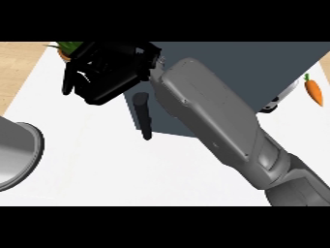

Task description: Pick up the wine, place it into the cabinet and close the cabinet

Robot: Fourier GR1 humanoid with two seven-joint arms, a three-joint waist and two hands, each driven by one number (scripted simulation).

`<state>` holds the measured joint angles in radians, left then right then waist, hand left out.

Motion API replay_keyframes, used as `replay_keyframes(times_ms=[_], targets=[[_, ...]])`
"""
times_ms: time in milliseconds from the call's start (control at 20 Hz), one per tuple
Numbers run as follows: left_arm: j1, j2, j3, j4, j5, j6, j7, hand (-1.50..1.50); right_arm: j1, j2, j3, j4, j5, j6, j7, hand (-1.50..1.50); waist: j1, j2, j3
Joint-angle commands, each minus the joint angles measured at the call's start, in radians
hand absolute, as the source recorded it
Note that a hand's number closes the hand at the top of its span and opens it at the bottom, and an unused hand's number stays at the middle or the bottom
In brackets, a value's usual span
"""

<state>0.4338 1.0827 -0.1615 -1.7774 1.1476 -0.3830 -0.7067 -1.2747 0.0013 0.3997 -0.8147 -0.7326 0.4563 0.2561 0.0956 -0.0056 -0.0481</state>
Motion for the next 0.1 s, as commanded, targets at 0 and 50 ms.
replay_keyframes(times_ms=[0, 50], targets=[[0.010, 0.006, 0.059, 0.074, 0.009, 0.027, -0.021, -1.50, 0.013, -0.176, -0.111, 0.088, 0.029, -0.091, -0.053, 1.50, -0.055, 0.021, 0.046], [0.005, 0.002, 0.059, 0.073, 0.006, 0.028, -0.021, -1.50, 0.029, -0.159, -0.088, 0.107, 0.040, -0.097, -0.080, 1.50, -0.052, 0.030, 0.046]])
